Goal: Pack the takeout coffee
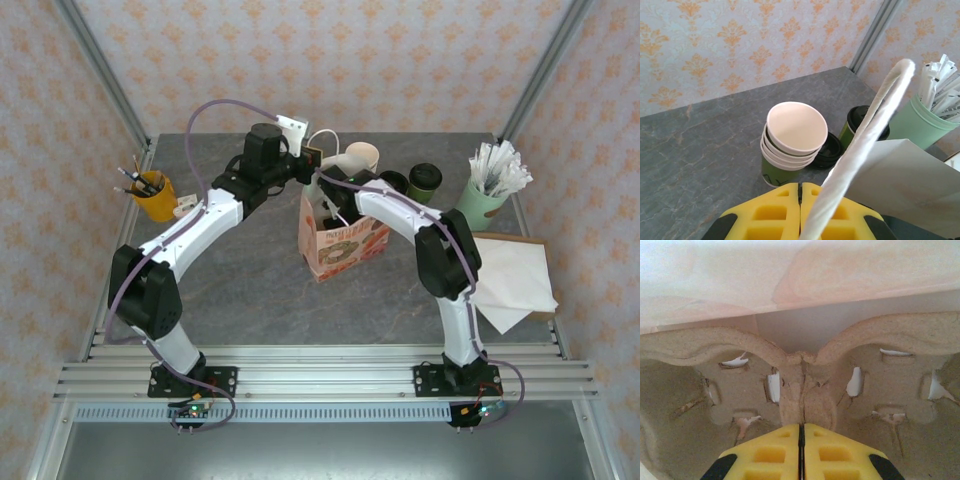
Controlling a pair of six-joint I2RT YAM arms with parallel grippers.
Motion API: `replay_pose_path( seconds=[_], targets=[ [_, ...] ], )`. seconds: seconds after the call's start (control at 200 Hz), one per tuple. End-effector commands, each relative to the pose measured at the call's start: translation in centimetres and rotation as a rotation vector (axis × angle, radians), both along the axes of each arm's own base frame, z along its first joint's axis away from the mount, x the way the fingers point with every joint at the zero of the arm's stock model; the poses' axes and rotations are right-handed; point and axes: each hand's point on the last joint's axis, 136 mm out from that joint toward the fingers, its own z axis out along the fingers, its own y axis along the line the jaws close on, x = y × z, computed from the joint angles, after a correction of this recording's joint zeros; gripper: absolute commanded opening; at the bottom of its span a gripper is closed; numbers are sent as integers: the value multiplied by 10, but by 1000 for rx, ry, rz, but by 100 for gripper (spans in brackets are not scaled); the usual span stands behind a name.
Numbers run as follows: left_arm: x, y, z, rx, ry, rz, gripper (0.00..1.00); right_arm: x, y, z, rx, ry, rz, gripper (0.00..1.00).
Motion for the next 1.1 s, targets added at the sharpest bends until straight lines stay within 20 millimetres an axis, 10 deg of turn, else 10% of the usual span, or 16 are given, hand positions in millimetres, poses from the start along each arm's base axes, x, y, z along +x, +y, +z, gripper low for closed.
replay_pose_path(
  seconds=[0.0, 0.3, 0.586, 1.096],
  targets=[
    [-14, -30, 22, -64, -43, -114, 0, -7, -18, -36, -138, 81, 28, 10],
    [-12, -28, 22, -25, -54, -120, 0, 5, -19, -54, -139, 14, 31, 8],
    [-8, -16, 12, 100, -80, -150, 0, 58, 15, 69, 84, -331, -16, 26],
    [11, 4, 9, 143, -66, -101, 0, 47, 10, 195, 278, -603, 9, 63]
  ],
)
